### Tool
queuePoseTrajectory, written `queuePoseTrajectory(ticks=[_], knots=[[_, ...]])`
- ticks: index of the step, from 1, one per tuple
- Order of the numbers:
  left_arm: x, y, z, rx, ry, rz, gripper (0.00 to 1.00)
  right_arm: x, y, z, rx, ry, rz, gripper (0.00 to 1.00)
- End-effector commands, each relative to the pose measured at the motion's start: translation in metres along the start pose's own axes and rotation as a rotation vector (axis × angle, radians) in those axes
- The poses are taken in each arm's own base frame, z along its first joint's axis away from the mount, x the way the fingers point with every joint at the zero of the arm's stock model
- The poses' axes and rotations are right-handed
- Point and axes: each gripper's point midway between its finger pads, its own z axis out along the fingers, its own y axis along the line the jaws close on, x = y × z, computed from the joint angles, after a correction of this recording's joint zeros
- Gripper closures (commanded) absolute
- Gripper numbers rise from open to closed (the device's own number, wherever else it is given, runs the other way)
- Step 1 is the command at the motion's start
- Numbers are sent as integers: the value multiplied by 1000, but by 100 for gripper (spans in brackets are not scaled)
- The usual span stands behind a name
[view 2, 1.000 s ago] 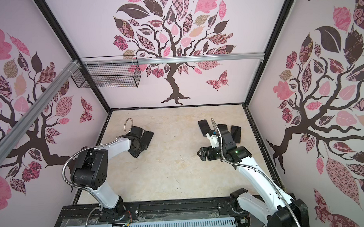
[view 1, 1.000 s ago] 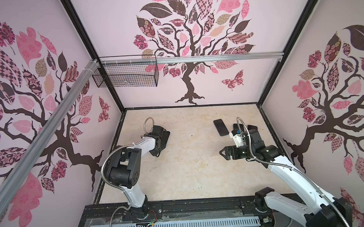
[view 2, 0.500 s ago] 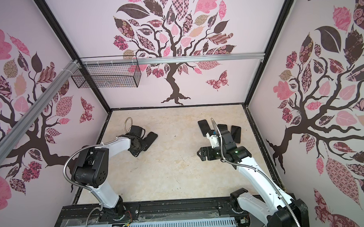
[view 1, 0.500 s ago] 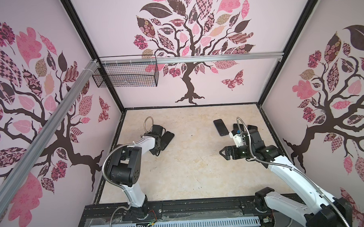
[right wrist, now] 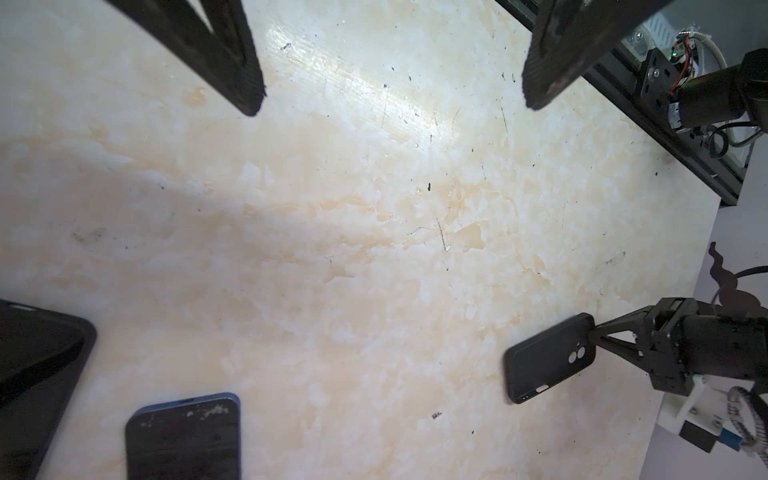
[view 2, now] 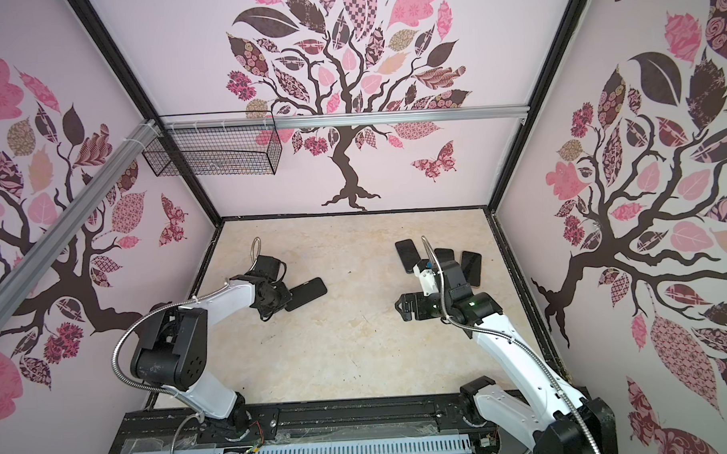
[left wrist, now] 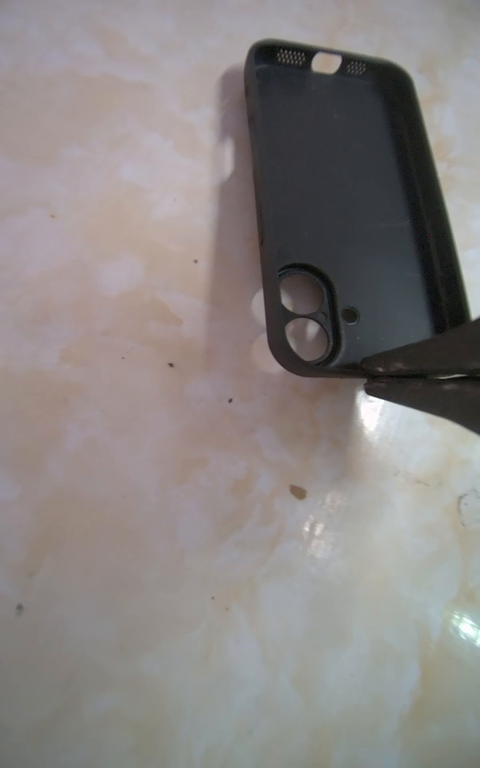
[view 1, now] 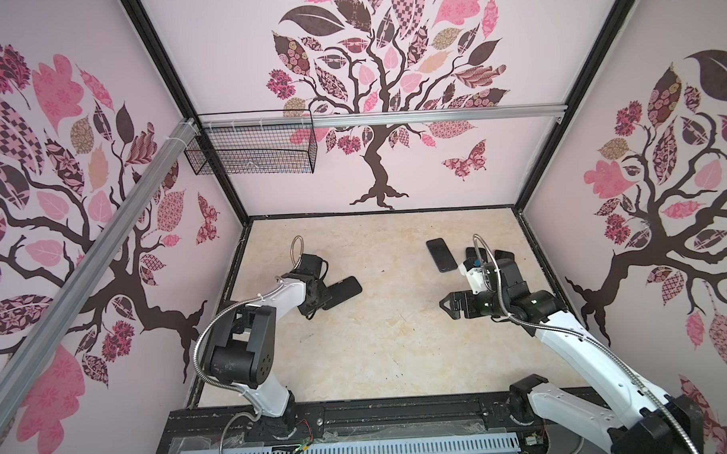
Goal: Put the phone into the phone case
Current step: 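Drag the black case with the left gripper toward the table center nearer the robot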
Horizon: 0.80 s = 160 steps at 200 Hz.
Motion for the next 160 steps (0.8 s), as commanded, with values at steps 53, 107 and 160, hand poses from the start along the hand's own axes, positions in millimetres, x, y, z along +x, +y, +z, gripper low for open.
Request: queuePoseTrajectory(ticks=[53,107,160], knots=[[46,-27,-52,95,35,268,100,-19,-16,-6,119,-76,-34,0],[86,-34,-71,152,68,367,100,-19,-19,-4,126,-81,-30,0],[120,-31,-71,111,75,443,100,-19,-20,1,130,-70,-27,0]])
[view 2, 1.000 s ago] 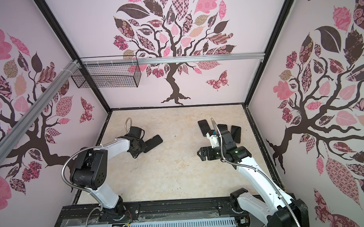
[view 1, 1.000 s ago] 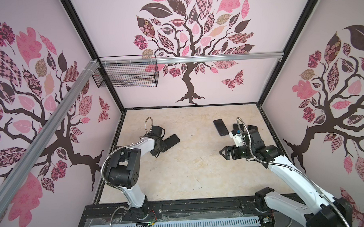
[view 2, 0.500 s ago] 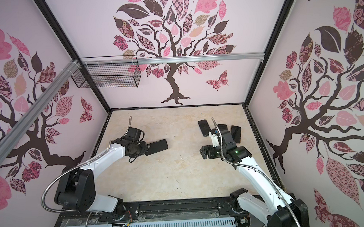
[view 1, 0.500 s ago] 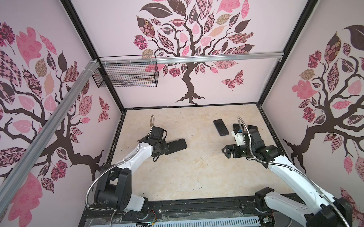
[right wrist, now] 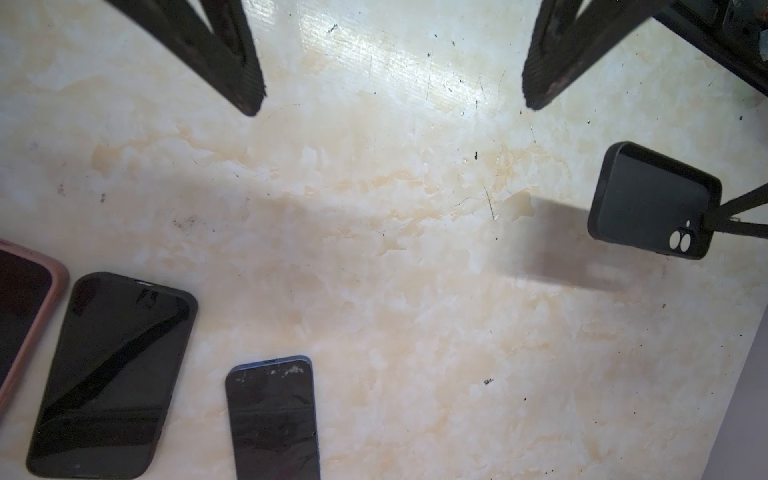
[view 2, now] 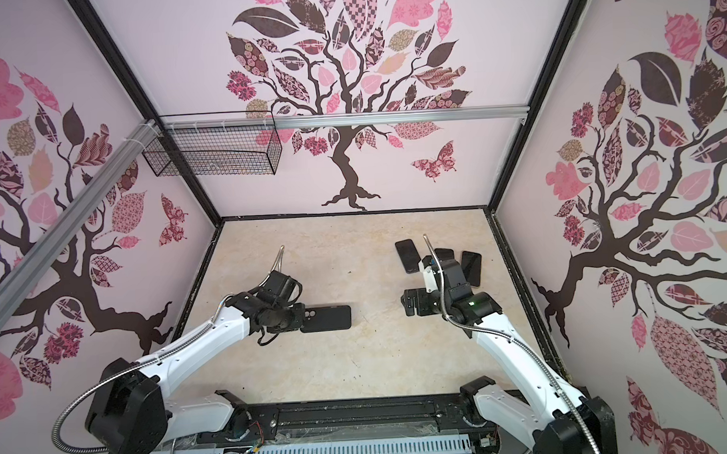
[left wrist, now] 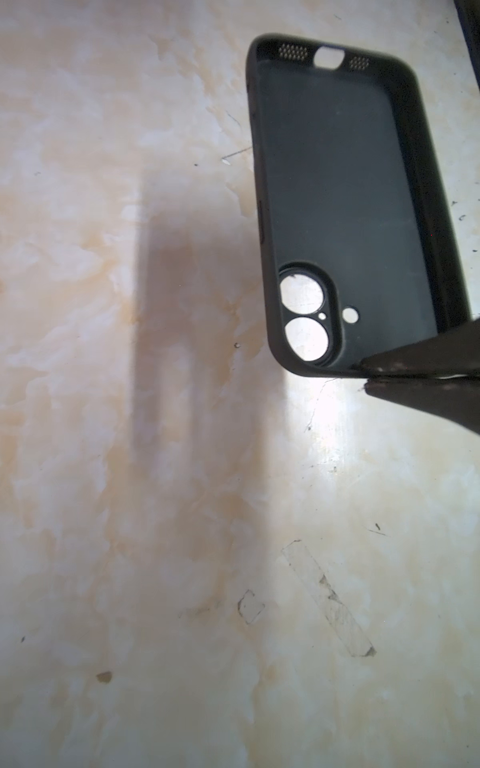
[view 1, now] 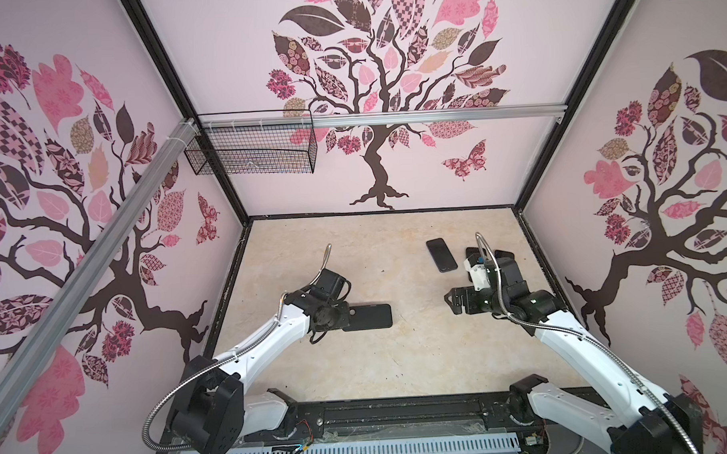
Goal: Put the phone into the phone case
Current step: 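Drag the black case with the left gripper toward the table center nearer the robot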
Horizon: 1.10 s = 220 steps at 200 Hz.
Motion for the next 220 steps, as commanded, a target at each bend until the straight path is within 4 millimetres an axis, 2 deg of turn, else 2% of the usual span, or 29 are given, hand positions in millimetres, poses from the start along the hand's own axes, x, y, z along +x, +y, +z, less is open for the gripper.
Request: queuePoseTrajectory(ticks=[1,31,75,158,220], knots=[[19,4,5,-39,17,15,100,-5,1,1,3,-9,-16,0],[38,-11,12,-36,27,61,100,-2,1,1,1,-3,-17,0],[59,-18,28,-70,50,82,100,1,-2,2,13,10,-8,0],[77,-12,44,-53,71,22,100,3,-3,4,16,19,8,0],[81,-13,46,-33,76,11,100,6,-4,7,20,31,22,0]])
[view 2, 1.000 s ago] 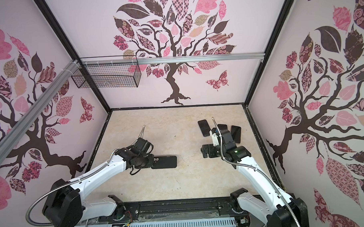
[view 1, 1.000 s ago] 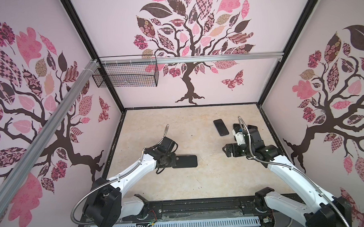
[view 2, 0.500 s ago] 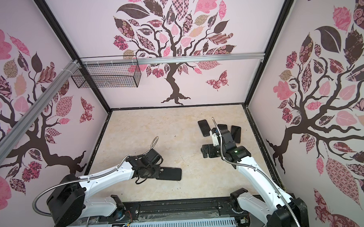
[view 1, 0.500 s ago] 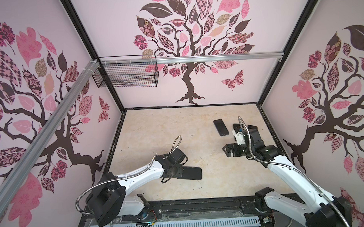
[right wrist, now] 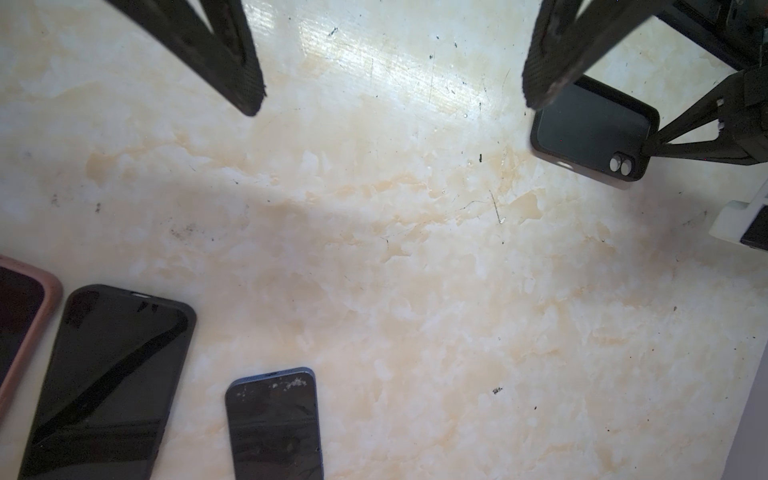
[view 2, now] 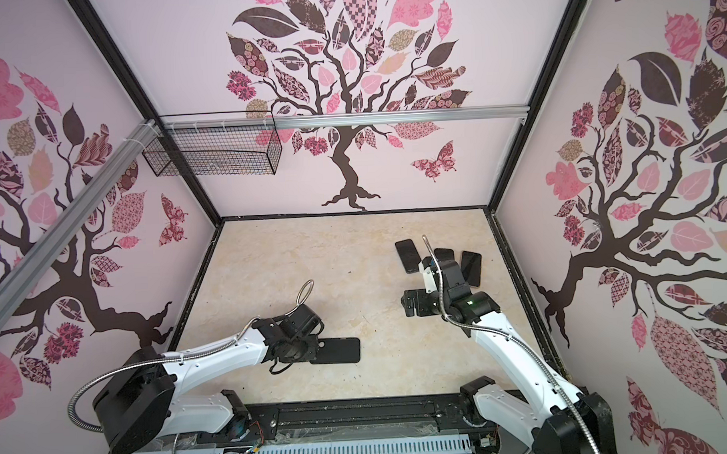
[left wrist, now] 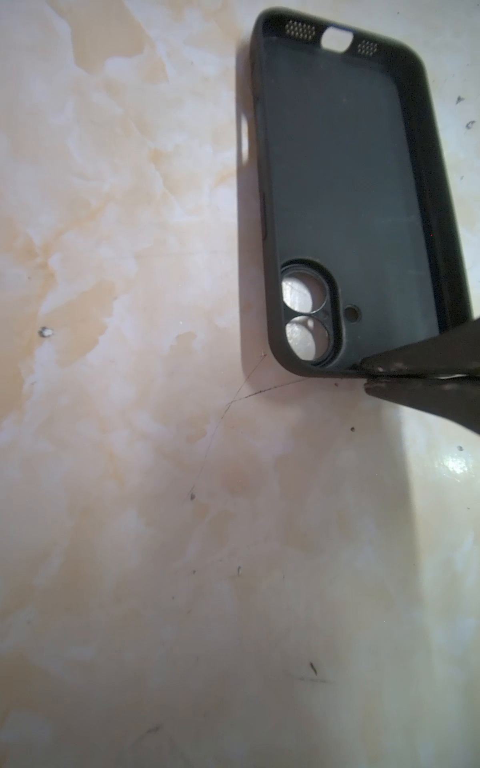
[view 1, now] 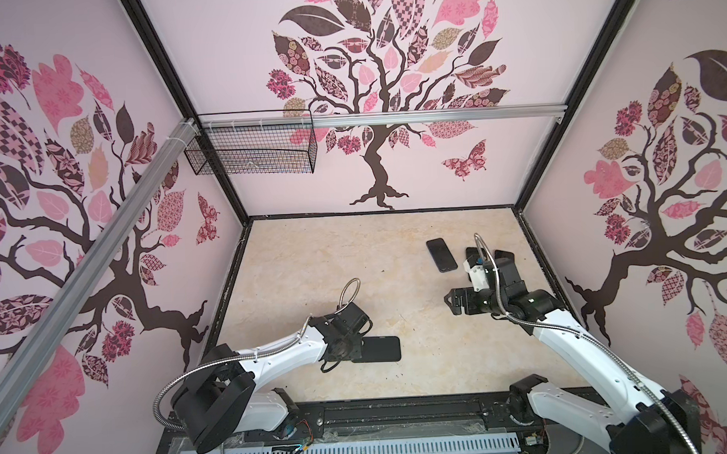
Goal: Put the phone into the phone case
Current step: 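Drag the black case with the left gripper toward the table center nearer the robot, then release the black case with the left gripper while right gripper moves to the blue-edged phone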
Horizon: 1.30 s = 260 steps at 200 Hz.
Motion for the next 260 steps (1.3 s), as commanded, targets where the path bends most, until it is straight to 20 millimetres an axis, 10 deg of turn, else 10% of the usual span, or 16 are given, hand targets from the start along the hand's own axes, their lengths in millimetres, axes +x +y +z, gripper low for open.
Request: queuePoseTrajectory(ticks=[1,260], knots=[[2,-2,2,26,-11,-7,100,1,-1,1,11,7,6,0],[19,-66,18,99,58,47,77,5,-10,9,55,33,26,0]])
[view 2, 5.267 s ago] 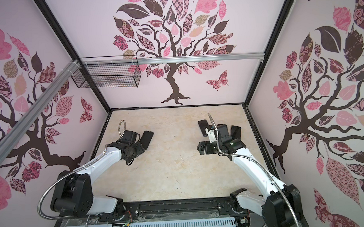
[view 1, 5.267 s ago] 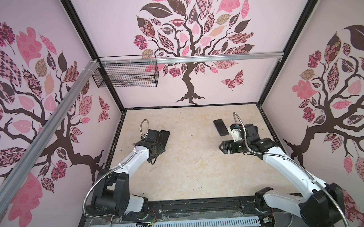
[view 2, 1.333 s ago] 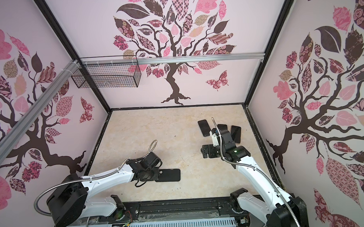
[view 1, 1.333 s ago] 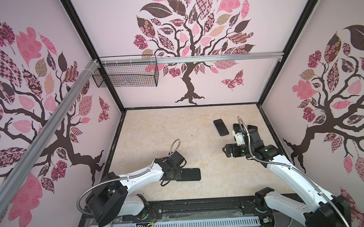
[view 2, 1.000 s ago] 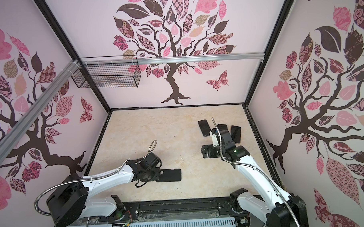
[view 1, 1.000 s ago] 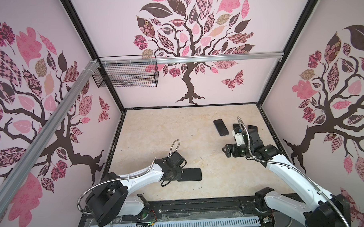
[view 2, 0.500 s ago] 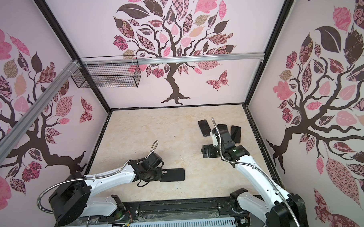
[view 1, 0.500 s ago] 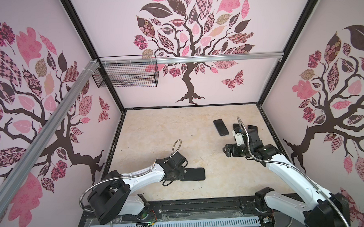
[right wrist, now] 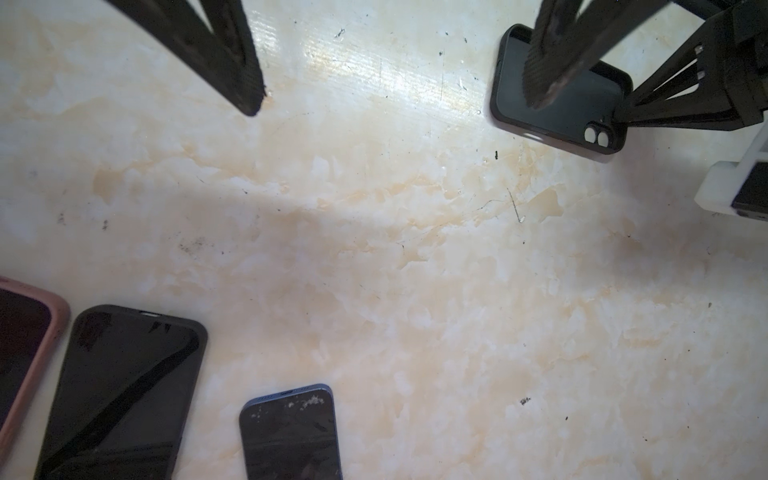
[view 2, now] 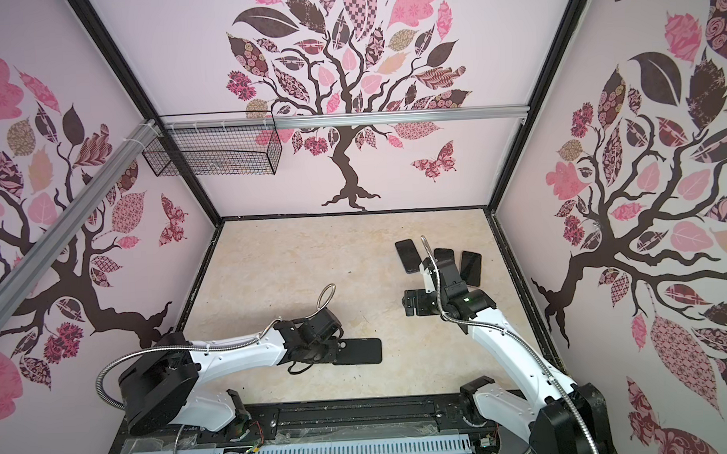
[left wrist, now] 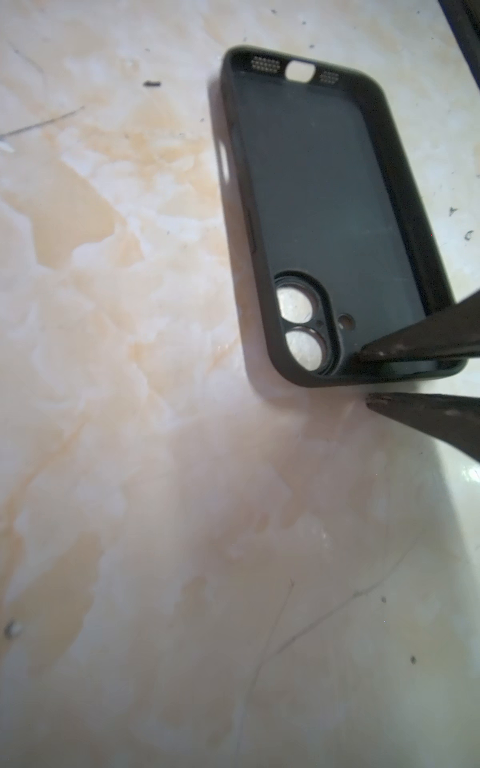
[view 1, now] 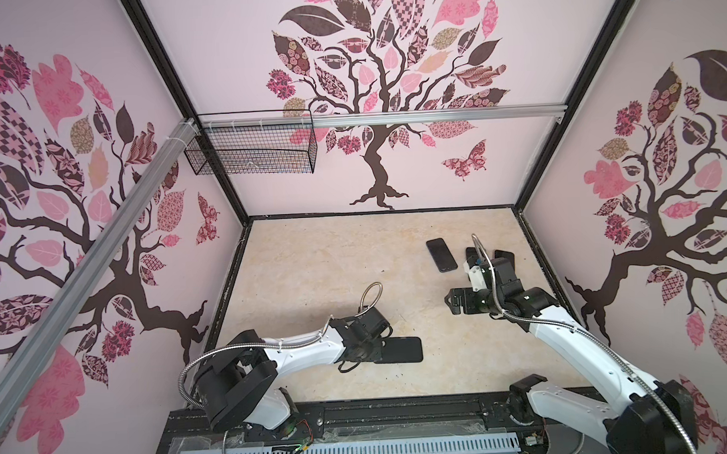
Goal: Put the phone into the phone case
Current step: 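Release the black case with the left gripper while right gripper moves to the blue-edged phone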
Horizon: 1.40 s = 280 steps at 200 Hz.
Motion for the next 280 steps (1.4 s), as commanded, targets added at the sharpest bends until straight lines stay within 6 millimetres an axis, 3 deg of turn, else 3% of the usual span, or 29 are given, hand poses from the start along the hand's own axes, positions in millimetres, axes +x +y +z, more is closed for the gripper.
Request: queuePoseTrajectory(ticks=[1,30,57,129,160,199,234,280], knots=[[9,2,4,-25,44,-15,77,1,-1,1,13,5,-1,0],[9,-5,-3,10,45,-27,71,0,-2,2,18,5,-5,0],[1,-2,-21,0,-1,-17,58,-9,-2,2,28,-9,-24,0],[-30,35,-106,-97,-274,51,13,-55,-12,27,143,-25,-133,0],[-34,52,-140,-85,-369,24,11,-75,-19,56,179,22,-184,0],[-31,67,-166,-43,-454,-28,10,-107,-34,86,171,52,-161,0],[-27,77,-177,-10,-496,-64,9,-125,-56,117,173,103,-111,0],[-22,83,-181,-3,-495,-68,8,-126,-72,156,215,183,-123,0]])
